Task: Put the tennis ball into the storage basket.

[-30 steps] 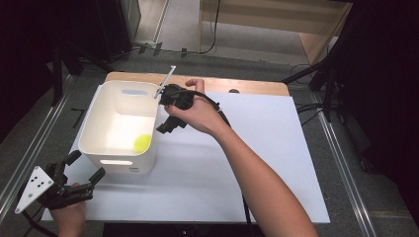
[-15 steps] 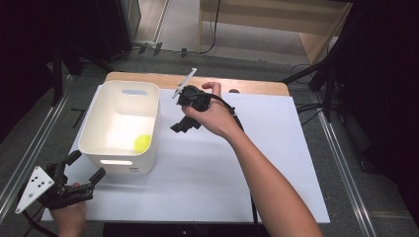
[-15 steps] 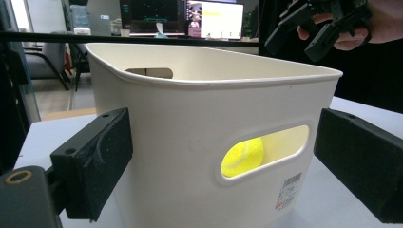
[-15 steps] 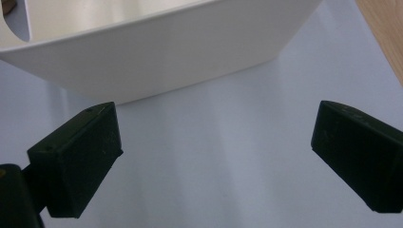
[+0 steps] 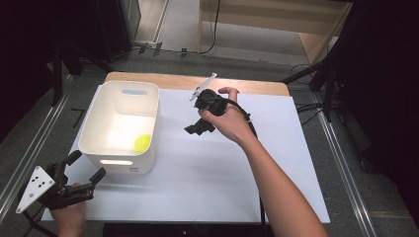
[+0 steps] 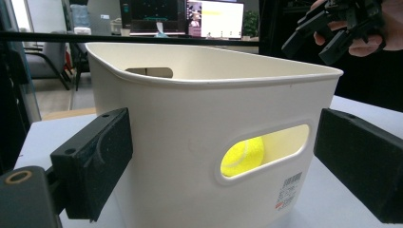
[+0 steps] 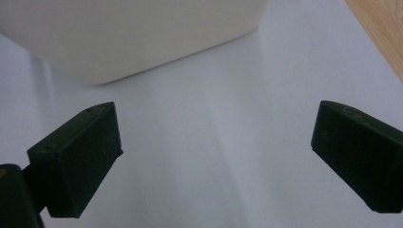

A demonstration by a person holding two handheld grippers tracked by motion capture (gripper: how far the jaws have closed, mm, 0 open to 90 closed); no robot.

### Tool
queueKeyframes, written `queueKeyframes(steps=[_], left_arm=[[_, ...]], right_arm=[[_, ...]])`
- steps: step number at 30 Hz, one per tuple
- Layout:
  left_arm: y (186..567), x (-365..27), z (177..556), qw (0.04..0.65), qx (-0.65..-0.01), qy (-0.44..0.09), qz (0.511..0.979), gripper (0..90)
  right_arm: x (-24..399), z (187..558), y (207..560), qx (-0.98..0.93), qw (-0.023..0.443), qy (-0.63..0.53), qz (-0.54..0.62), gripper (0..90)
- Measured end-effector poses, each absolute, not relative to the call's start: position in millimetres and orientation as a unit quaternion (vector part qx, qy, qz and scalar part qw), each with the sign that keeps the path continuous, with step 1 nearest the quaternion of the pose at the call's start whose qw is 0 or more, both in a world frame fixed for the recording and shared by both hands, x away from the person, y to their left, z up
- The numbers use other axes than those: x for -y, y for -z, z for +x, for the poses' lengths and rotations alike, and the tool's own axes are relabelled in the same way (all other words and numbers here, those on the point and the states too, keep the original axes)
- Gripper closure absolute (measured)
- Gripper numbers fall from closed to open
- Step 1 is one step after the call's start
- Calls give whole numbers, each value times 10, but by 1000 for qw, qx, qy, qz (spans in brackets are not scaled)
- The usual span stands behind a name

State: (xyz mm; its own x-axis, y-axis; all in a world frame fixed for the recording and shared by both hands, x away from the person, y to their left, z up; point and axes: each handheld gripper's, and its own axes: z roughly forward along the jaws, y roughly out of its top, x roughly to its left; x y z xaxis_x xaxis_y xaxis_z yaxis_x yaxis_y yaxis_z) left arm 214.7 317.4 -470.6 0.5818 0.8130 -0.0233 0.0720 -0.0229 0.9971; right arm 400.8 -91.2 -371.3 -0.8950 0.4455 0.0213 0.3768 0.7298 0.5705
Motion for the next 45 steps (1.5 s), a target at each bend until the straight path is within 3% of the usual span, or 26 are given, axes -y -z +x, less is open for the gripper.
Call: queueKeyframes(steps=[45], left_arm=[[4708,-3159,2142,608,-344,-305,647,58]], right_arm=[[1780,3533,4090,-876,86,-369,297,15]])
